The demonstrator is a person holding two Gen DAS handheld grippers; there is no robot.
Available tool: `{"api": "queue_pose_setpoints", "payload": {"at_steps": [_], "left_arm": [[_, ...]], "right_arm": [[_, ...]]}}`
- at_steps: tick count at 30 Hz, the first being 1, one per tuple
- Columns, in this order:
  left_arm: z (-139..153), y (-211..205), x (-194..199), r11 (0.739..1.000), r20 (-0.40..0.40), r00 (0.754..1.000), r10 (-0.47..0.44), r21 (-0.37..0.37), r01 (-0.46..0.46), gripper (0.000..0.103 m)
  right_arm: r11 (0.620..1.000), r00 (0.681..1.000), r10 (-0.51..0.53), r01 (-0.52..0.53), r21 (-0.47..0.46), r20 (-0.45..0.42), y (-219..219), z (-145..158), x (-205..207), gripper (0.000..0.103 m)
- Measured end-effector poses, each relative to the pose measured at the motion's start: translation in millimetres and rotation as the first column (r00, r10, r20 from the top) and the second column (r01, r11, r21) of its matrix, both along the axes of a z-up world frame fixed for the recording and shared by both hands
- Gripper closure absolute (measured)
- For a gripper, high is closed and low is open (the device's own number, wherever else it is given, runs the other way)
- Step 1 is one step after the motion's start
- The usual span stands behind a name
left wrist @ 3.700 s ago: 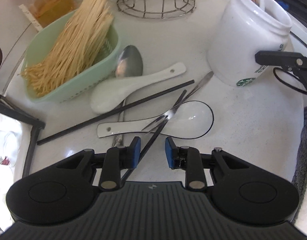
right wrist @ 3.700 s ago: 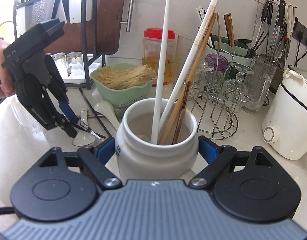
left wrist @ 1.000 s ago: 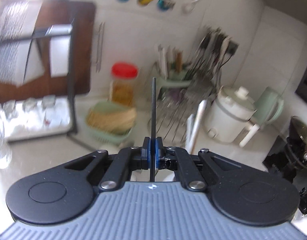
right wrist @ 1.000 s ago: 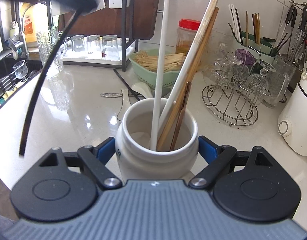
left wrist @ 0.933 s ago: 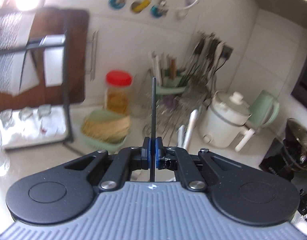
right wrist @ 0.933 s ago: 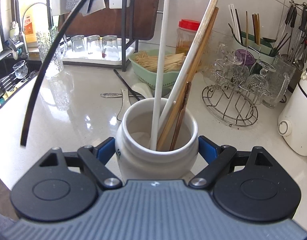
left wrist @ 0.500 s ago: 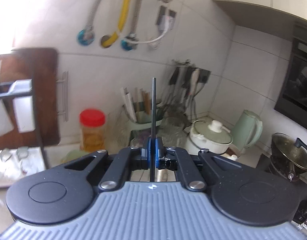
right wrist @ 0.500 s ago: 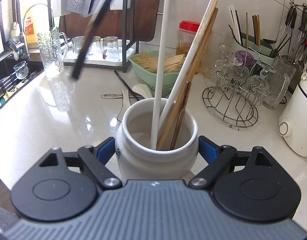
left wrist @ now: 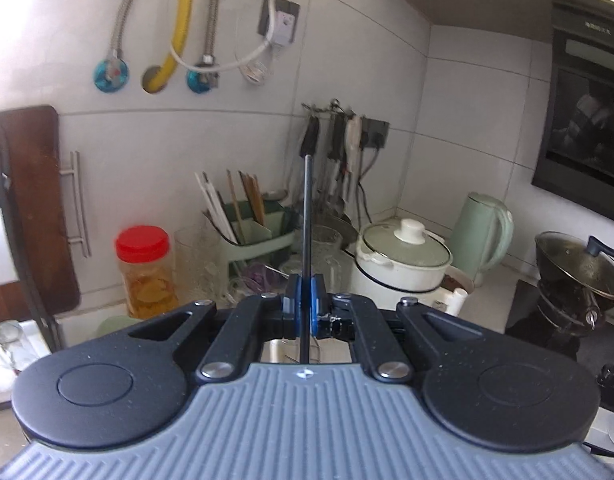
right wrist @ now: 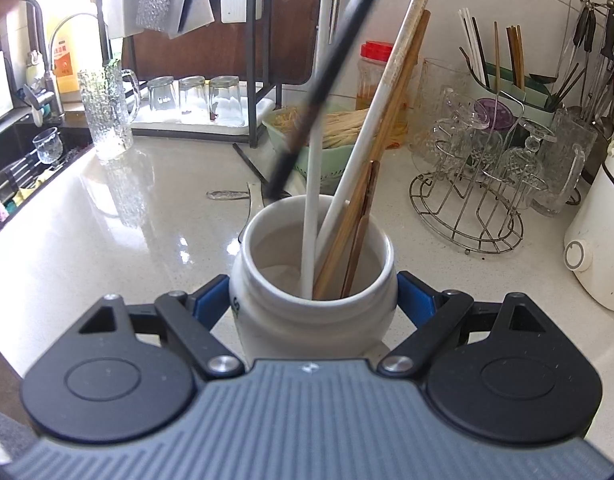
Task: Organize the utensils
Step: 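Lower the black chopstick into the jar and open the left gripper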
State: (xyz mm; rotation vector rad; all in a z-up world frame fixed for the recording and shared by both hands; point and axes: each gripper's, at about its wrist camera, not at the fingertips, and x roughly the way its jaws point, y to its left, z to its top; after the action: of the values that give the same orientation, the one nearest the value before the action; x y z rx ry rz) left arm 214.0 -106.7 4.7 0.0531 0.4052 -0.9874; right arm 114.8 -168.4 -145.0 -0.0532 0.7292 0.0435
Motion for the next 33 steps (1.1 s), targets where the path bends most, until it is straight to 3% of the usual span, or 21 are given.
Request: {"api": "queue_pose_setpoints", "payload": {"at_steps": [8,16,28,33], "left_arm": [[-32,-7,-5,0.998,-0.055,0.998,-0.003,0.066,0.007,0.098],[-46,5,-5,0.997,-0.174,0.985,-0.016,0.075,0.029,0.098],[-62,-3,-14,0.963,-0.249,0.968,-0.043,0.248,0.106,0.097],[-68,-6,-10,0.958,-0.279,0.959,-0.047,0.258,0.122,0.097]], "right_arm": [[1.0,1.0,0.002,-0.002,-0.004,0.007,1,-1,-1,0.013],[1.0,1.0,-0.001,0.001,-0.007,0.009,1,-1,3,0.013],[1.0,1.0,-0.004,0.004,-0.005,0.022,3,-2,5,0.013],[1.0,1.0,-0.008,0.008,-0.005,0.023,2,-3,5,0.013]]}}
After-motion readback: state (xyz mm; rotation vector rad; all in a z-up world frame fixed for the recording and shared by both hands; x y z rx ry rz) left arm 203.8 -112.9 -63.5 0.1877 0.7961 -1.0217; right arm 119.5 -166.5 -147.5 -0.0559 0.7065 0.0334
